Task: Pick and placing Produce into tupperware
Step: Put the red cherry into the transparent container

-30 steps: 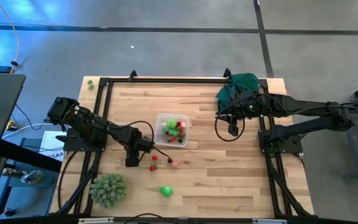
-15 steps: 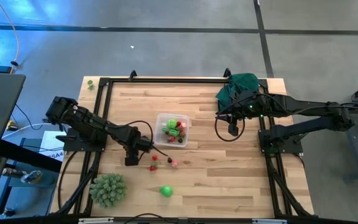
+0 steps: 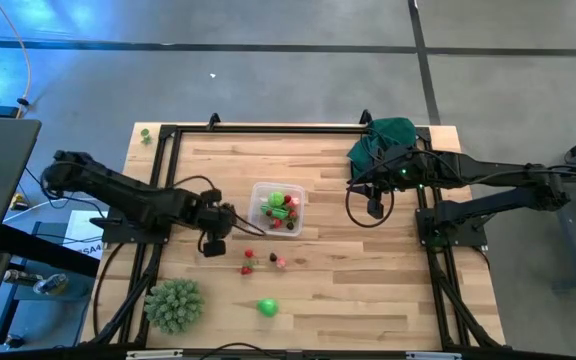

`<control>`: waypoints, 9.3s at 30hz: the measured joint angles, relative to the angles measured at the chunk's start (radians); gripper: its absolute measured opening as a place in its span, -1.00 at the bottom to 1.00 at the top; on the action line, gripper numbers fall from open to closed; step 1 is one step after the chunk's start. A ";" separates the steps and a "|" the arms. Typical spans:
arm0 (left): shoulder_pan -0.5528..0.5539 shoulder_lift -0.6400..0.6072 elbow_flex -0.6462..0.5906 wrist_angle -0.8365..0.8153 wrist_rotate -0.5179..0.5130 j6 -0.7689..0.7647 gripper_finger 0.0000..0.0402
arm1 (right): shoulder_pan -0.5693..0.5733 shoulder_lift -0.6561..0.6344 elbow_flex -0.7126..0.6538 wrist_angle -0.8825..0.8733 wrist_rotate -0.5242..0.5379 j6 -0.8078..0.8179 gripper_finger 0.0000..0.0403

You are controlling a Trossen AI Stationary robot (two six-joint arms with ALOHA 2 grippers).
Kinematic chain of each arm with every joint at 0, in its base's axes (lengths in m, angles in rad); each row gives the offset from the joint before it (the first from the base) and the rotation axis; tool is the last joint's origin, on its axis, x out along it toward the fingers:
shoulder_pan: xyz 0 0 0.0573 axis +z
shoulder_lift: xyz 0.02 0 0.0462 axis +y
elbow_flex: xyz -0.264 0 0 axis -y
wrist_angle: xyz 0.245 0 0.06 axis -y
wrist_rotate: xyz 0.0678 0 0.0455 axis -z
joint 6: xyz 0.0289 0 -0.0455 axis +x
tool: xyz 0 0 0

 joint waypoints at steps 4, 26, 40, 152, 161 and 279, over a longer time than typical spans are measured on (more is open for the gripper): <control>0.000 -0.083 0.001 0.053 -0.099 0.049 -0.42 | 0.000 0.000 0.000 0.000 0.000 0.000 -0.66; 0.185 0.238 0.390 0.024 -0.013 0.447 -0.45 | 0.000 0.000 0.000 0.000 0.000 0.000 -0.66; 0.265 0.518 0.526 -0.028 0.152 0.554 -0.41 | 0.000 0.000 0.000 0.000 0.000 0.000 -0.66; -0.088 0.335 0.136 0.253 0.082 0.337 -0.35 | 0.000 0.000 0.000 0.000 0.000 0.000 -0.66; -0.089 0.374 0.136 0.265 0.110 0.355 -0.35 | 0.000 0.000 0.000 0.000 0.000 0.000 -0.66; 0.341 0.559 0.464 0.063 0.220 0.668 -0.44 | 0.000 0.000 0.000 0.000 0.000 0.000 -0.66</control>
